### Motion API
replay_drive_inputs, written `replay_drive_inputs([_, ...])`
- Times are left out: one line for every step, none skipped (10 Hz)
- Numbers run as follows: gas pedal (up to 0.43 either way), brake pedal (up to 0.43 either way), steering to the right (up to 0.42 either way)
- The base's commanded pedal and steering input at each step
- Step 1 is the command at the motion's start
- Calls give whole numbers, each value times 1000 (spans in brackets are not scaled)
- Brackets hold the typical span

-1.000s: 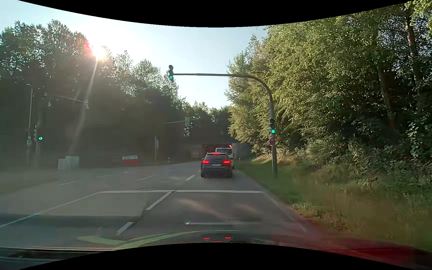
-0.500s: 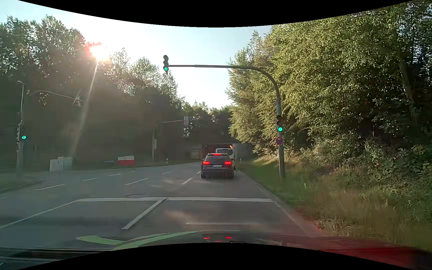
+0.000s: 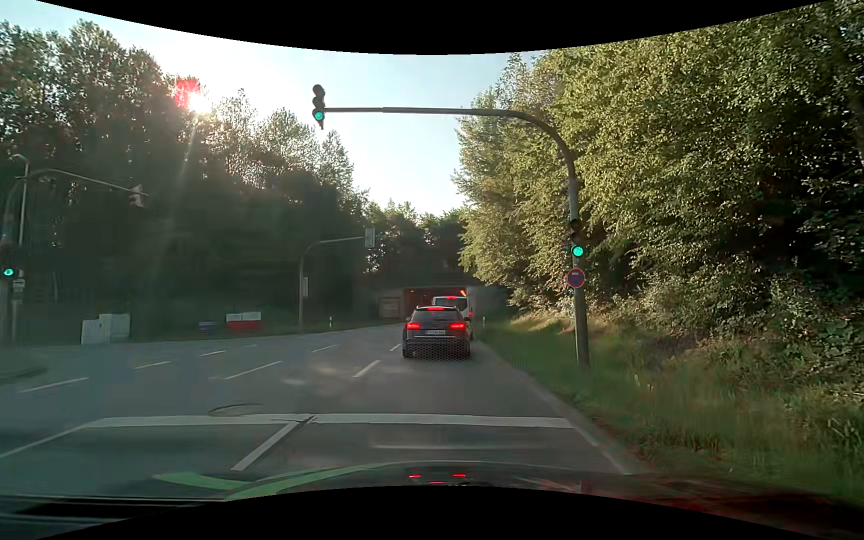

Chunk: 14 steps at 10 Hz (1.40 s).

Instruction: Follow the waypoints while adhering to traffic rules and regulations

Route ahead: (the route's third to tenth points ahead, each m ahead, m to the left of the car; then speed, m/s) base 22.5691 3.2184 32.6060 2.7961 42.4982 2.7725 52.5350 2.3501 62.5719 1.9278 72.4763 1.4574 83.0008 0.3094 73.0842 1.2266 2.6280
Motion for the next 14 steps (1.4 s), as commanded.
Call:
replay_drive_inputs([0, 0, -4])
replay_drive_inputs([0, 0, -5])
replay_drive_inputs([0, 0, -5])
replay_drive_inputs([0, 0, -5])
replay_drive_inputs([0, 0, -5])
replay_drive_inputs([0, 0, -4])
replay_drive_inputs([0, 0, 0])
replay_drive_inputs([0, 0, 8])
replay_drive_inputs([0, 0, 14])
replay_drive_inputs([0, 0, 13])
replay_drive_inputs([0, 0, 12])
replay_drive_inputs([0, 0, 12])
replay_drive_inputs([0, 0, 12])
replay_drive_inputs([0, 0, 11])
